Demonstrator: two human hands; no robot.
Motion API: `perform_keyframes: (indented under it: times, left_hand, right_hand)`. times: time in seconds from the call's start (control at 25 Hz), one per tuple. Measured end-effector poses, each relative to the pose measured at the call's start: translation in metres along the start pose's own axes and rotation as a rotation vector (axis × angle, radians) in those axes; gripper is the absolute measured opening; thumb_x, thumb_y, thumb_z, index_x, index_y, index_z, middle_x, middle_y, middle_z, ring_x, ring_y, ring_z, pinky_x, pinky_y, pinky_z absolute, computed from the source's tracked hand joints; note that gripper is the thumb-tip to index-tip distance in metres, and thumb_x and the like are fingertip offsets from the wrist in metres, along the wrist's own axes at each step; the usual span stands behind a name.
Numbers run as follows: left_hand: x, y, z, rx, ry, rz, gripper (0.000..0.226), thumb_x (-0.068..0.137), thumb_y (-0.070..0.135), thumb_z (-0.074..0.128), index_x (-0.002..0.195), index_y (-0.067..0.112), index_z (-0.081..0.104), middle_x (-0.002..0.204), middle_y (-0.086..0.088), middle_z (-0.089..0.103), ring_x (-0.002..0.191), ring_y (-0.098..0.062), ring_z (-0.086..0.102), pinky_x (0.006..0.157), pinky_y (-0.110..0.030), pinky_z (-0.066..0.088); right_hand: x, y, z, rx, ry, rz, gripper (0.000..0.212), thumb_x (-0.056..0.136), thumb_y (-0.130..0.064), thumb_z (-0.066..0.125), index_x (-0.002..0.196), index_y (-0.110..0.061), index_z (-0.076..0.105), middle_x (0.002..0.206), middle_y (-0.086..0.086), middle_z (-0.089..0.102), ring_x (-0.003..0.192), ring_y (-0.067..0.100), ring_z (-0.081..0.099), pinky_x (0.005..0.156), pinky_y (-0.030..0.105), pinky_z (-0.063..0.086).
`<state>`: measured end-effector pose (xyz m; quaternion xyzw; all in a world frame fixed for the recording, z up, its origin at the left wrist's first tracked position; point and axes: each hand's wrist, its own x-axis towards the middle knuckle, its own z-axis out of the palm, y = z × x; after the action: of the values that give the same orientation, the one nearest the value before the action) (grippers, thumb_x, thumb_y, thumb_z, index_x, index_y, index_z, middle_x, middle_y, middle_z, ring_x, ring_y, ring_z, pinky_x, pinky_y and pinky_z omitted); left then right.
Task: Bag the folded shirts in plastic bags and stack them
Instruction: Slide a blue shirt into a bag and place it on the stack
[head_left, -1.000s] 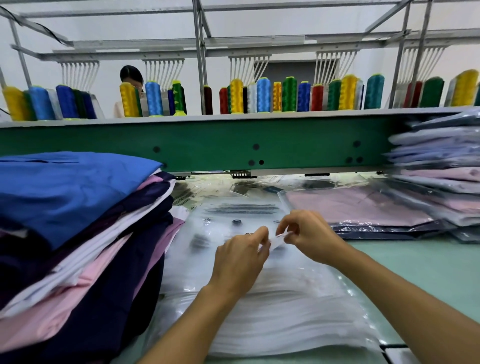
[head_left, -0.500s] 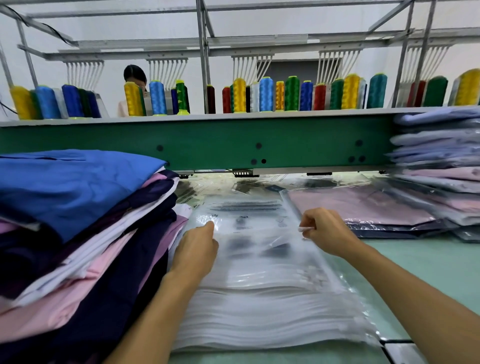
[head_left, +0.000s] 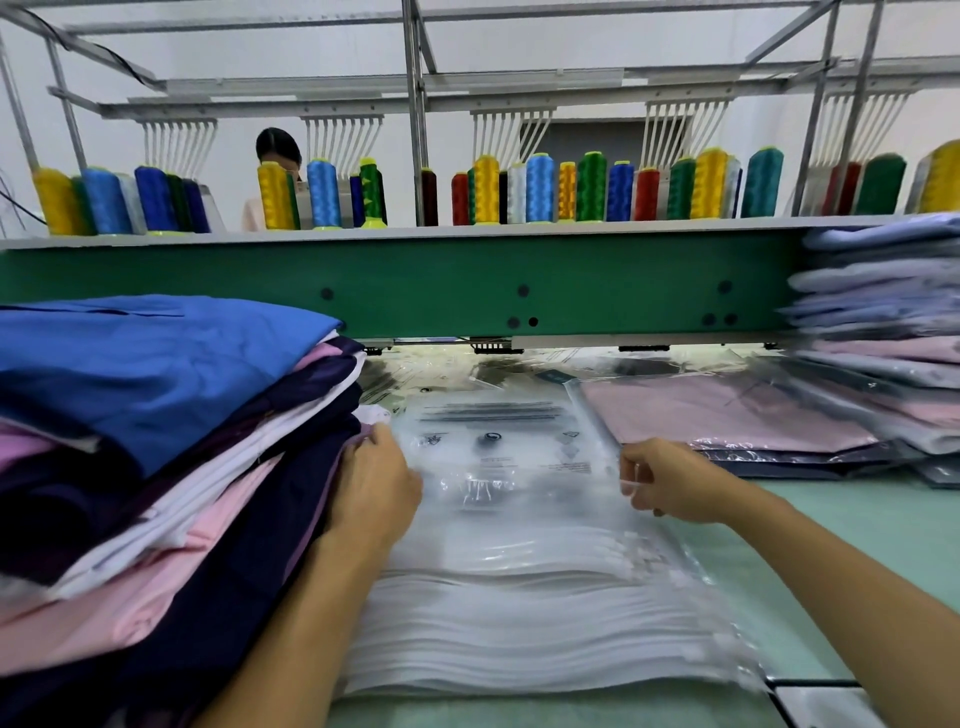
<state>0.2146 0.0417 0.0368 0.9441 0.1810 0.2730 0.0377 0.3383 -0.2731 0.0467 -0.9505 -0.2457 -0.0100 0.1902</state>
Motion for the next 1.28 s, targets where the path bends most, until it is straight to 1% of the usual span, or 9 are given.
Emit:
perform_keyframes:
  times: [0.12, 0.24, 0.32, 0.4, 0.52, 0.84, 1.04, 1.2, 1.28]
  left_hand:
    - [-0.005, 0.005, 0.002, -0.069, -0.196, 0.247, 0.06, 0.087, 0.044, 0.07, 0.138, 0.024, 0.045, 0.14, 0.0, 0.048, 0.134, -0.024, 0.038, 0.106, -0.035, 0.037]
    - [-0.008, 0.009, 0.006, -0.169, -0.279, 0.247, 0.009, 0.088, 0.04, 0.068, 0.092, 0.032, 0.066, 0.096, 0.013, 0.068, 0.095, -0.019, 0.063, 0.064, -0.028, 0.041]
    - [-0.008, 0.008, 0.005, -0.123, -0.205, 0.233, 0.025, 0.083, 0.042, 0.074, 0.076, 0.026, 0.057, 0.078, 0.01, 0.062, 0.078, -0.017, 0.059, 0.058, -0.031, 0.036]
    - [-0.007, 0.009, 0.007, -0.112, -0.122, 0.226, 0.047, 0.08, 0.057, 0.072, 0.069, 0.021, 0.044, 0.068, 0.007, 0.054, 0.068, -0.018, 0.052, 0.054, -0.032, 0.032]
    - [-0.015, 0.014, 0.013, -0.112, -0.103, 0.203, 0.06, 0.09, 0.071, 0.049, 0.067, 0.018, 0.035, 0.061, 0.002, 0.048, 0.064, -0.026, 0.048, 0.053, -0.032, 0.032]
    - [-0.016, 0.029, 0.01, -0.332, 0.135, 0.262, 0.019, 0.101, 0.03, 0.052, 0.095, 0.021, 0.068, 0.087, 0.006, 0.067, 0.083, -0.02, 0.061, 0.07, -0.04, 0.05]
    - [-0.02, 0.033, 0.003, -0.446, 0.304, 0.369, 0.005, 0.095, 0.014, 0.064, 0.099, 0.017, 0.065, 0.078, 0.004, 0.063, 0.07, -0.018, 0.057, 0.058, -0.039, 0.051]
    - [-0.019, 0.034, 0.006, -0.368, 0.229, 0.482, 0.016, 0.094, 0.009, 0.063, 0.099, 0.023, 0.067, 0.094, 0.013, 0.062, 0.091, -0.013, 0.057, 0.058, -0.037, 0.053]
    - [-0.018, 0.031, 0.01, -0.278, 0.113, 0.439, 0.023, 0.097, 0.015, 0.058, 0.105, 0.033, 0.07, 0.103, 0.017, 0.06, 0.104, -0.009, 0.052, 0.063, -0.035, 0.053]
  right_hand:
    - [-0.001, -0.013, 0.008, -0.047, -0.003, -0.109, 0.027, 0.085, -0.009, 0.071, 0.07, -0.023, 0.052, 0.072, -0.001, 0.065, 0.063, 0.013, 0.056, 0.059, 0.029, 0.045]
    - [-0.003, -0.027, 0.013, -0.077, 0.018, -0.197, 0.019, 0.087, -0.02, 0.069, 0.075, -0.028, 0.058, 0.077, -0.008, 0.066, 0.069, 0.009, 0.057, 0.065, 0.031, 0.048]
    - [-0.005, -0.034, 0.017, -0.137, 0.022, -0.241, 0.01, 0.089, -0.035, 0.07, 0.083, -0.031, 0.063, 0.085, -0.016, 0.069, 0.078, 0.005, 0.062, 0.071, 0.032, 0.053]
    - [-0.007, -0.04, 0.018, -0.09, 0.048, -0.24, 0.024, 0.09, -0.054, 0.067, 0.089, -0.031, 0.067, 0.089, -0.015, 0.07, 0.082, 0.004, 0.063, 0.074, 0.033, 0.054]
    - [-0.008, -0.05, 0.018, 0.138, 0.083, -0.151, 0.043, 0.095, -0.065, 0.049, 0.091, -0.029, 0.073, 0.091, -0.013, 0.073, 0.089, 0.005, 0.066, 0.085, 0.037, 0.054]
    - [-0.01, -0.073, 0.018, 0.116, 0.403, -0.053, 0.027, 0.088, -0.035, 0.055, 0.082, -0.02, 0.077, 0.077, -0.005, 0.074, 0.077, 0.017, 0.061, 0.07, 0.034, 0.054]
    - [-0.01, -0.08, 0.021, 0.105, 0.48, -0.034, 0.028, 0.086, -0.033, 0.053, 0.076, -0.013, 0.071, 0.076, -0.004, 0.072, 0.081, 0.023, 0.063, 0.075, 0.032, 0.046]
    - [-0.01, -0.082, 0.025, -0.046, 0.409, 0.057, 0.014, 0.086, -0.018, 0.051, 0.087, -0.023, 0.065, 0.087, -0.002, 0.067, 0.085, 0.028, 0.057, 0.07, 0.034, 0.046]
    - [-0.011, -0.082, 0.026, -0.104, 0.336, 0.022, 0.027, 0.083, -0.004, 0.046, 0.096, -0.025, 0.056, 0.09, -0.001, 0.061, 0.087, 0.03, 0.056, 0.069, 0.037, 0.048]
